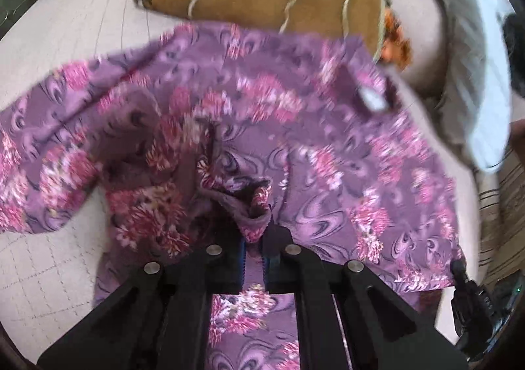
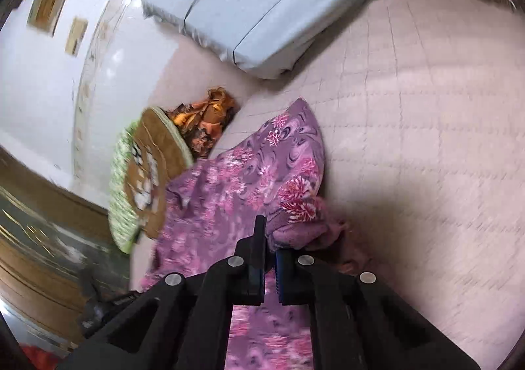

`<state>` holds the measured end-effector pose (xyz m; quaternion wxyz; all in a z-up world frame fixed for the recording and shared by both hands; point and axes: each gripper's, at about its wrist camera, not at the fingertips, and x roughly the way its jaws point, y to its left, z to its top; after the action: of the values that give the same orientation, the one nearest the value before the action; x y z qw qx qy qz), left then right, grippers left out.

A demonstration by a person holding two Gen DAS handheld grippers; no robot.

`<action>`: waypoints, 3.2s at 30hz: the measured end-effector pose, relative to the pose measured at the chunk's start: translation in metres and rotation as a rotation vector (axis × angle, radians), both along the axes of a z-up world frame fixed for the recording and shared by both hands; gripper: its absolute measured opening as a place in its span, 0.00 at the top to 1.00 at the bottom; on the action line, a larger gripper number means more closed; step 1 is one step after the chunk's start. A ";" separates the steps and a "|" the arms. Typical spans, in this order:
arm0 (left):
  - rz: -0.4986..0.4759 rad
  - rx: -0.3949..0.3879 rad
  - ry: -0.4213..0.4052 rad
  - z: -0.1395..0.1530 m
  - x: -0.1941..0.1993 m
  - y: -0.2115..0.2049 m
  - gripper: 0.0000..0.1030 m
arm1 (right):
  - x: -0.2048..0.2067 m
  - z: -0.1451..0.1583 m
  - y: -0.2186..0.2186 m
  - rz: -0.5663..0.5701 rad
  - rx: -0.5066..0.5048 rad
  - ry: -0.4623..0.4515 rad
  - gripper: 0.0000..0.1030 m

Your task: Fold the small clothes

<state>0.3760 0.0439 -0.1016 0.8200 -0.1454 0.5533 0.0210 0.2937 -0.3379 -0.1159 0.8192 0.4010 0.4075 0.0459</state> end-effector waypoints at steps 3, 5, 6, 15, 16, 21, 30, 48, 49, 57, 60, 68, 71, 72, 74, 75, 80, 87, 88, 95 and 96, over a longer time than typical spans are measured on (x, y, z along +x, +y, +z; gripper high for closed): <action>-0.009 0.030 -0.011 -0.002 0.000 -0.002 0.89 | 0.006 -0.028 0.005 0.064 -0.037 0.098 0.97; -0.025 0.033 0.007 0.004 -0.003 0.001 0.88 | 0.003 -0.023 0.004 0.070 -0.046 0.082 0.95; -0.027 0.018 0.010 0.010 -0.006 0.005 0.87 | -0.001 -0.017 0.004 0.069 -0.037 0.094 0.90; 0.006 -0.071 -0.079 0.054 -0.025 0.019 0.68 | -0.027 0.052 0.039 0.128 -0.254 -0.095 0.85; -0.005 -0.061 -0.078 0.052 -0.022 0.014 0.68 | -0.022 0.054 0.042 0.128 -0.270 -0.110 0.85; -0.019 0.011 0.008 0.016 -0.002 0.000 0.67 | 0.002 0.024 0.041 0.137 -0.325 -0.017 0.81; -0.027 -0.062 0.011 0.010 -0.004 0.014 0.63 | 0.010 0.003 0.050 0.187 -0.426 0.070 0.80; 0.474 -0.247 -0.031 0.030 -0.153 0.322 0.46 | -0.012 0.057 0.273 0.613 -0.418 -0.081 0.60; 0.511 -0.266 -0.038 0.024 -0.162 0.339 0.46 | -0.015 0.056 0.289 0.647 -0.411 -0.081 0.58; 0.658 -0.465 -0.111 -0.011 -0.194 0.380 0.35 | -0.032 0.052 0.355 0.808 -0.424 -0.086 0.57; 0.697 -0.456 -0.144 -0.010 -0.185 0.383 0.34 | -0.031 0.047 0.363 0.830 -0.420 -0.080 0.57; 0.664 -0.439 -0.158 -0.007 -0.153 0.365 0.88 | -0.015 0.045 0.351 0.795 -0.383 -0.083 0.57; 0.621 -0.427 -0.210 0.014 -0.151 0.345 0.89 | -0.001 0.045 0.345 0.762 -0.381 -0.083 0.56; 0.611 -0.430 -0.224 0.020 -0.151 0.340 0.89 | 0.003 0.045 0.341 0.750 -0.360 -0.080 0.56; 0.564 -0.438 -0.271 0.041 -0.148 0.321 0.89 | 0.005 0.045 0.334 0.737 -0.345 -0.082 0.56; 0.541 -0.441 -0.290 0.050 -0.145 0.312 0.89 | 0.005 0.045 0.330 0.731 -0.344 -0.085 0.56; 0.389 -0.422 -0.338 0.092 -0.105 0.244 0.89 | 0.007 0.044 0.296 0.672 -0.320 -0.069 0.56; 0.209 -0.440 -0.286 0.101 -0.048 0.131 0.89 | 0.011 0.045 0.209 0.516 -0.312 -0.030 0.55; 0.184 -0.431 -0.276 0.101 -0.041 0.112 0.89 | 0.011 0.046 0.194 0.492 -0.302 -0.030 0.55; 0.065 -0.393 -0.179 0.080 -0.008 0.008 0.89 | 0.011 0.040 0.110 0.359 -0.268 -0.012 0.55; 0.051 -0.389 -0.164 0.076 -0.003 -0.004 0.88 | 0.012 0.037 0.101 0.346 -0.263 -0.006 0.55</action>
<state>0.3727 0.0396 -0.0256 0.8179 -0.3159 0.4746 -0.0775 0.3055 -0.2365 -0.0786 0.8455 0.2147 0.4703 0.1334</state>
